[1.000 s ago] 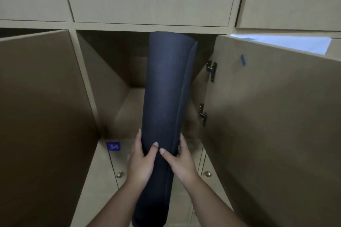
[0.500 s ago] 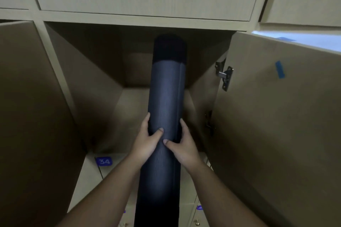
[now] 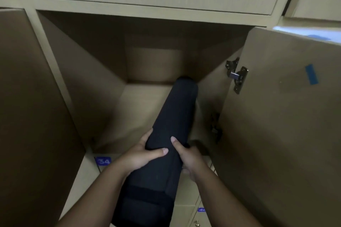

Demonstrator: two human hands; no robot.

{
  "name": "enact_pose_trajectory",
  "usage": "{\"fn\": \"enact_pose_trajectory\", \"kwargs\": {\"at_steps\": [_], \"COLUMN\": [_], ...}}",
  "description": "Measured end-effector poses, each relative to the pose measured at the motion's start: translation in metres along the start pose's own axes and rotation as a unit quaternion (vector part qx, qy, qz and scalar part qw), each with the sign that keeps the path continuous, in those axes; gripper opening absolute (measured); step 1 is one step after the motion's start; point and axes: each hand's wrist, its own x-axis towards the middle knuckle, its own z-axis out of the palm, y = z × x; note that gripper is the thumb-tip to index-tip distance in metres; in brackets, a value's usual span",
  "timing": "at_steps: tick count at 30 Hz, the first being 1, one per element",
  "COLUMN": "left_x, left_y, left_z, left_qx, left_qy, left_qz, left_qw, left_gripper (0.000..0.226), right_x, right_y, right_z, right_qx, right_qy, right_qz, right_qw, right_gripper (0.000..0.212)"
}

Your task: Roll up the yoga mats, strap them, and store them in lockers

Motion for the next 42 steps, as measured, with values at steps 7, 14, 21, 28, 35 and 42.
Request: {"fn": "enact_pose_trajectory", "kwargs": {"at_steps": [7, 14, 21, 28, 35, 42], "left_x": [0.019, 0.064, 0.121, 0.157, 0.144, 0.131], "left_y": [0.008, 0.062, 0.091, 0.087, 0.054, 0.0], "left_z": [-0.004, -0.024, -0.05, -0.087, -0.099, -0.064], "left_qx": [-0.07, -0.084, 0.009, 0.104, 0.424, 0.452], "left_qy": [0.065, 0.087, 0.097, 0.095, 0.378, 0.479], "left_qz": [0.069, 0.162, 0.213, 0.214, 0.203, 0.255], "left_qw": [0.993, 0.979, 0.972, 0.966, 0.797, 0.708], "left_gripper": [0.1, 0.095, 0.097, 0.097, 0.057, 0.047], "right_x": [0.015, 0.046, 0.088, 0.106, 0.111, 0.088], "right_y": [-0.012, -0.064, -0.097, -0.092, -0.078, -0.065], "right_z": [0.009, 0.01, 0.022, 0.047, 0.091, 0.067], "right_qx": [0.06, 0.081, -0.087, -0.057, -0.09, -0.058], "right_qy": [-0.007, 0.01, 0.002, -0.01, -0.053, 0.026], "right_qz": [-0.12, -0.178, -0.174, -0.127, -0.113, -0.134], "right_qw": [0.991, 0.981, 0.981, 0.99, 0.988, 0.989], "right_gripper": [0.053, 0.081, 0.061, 0.049, 0.048, 0.045]}}
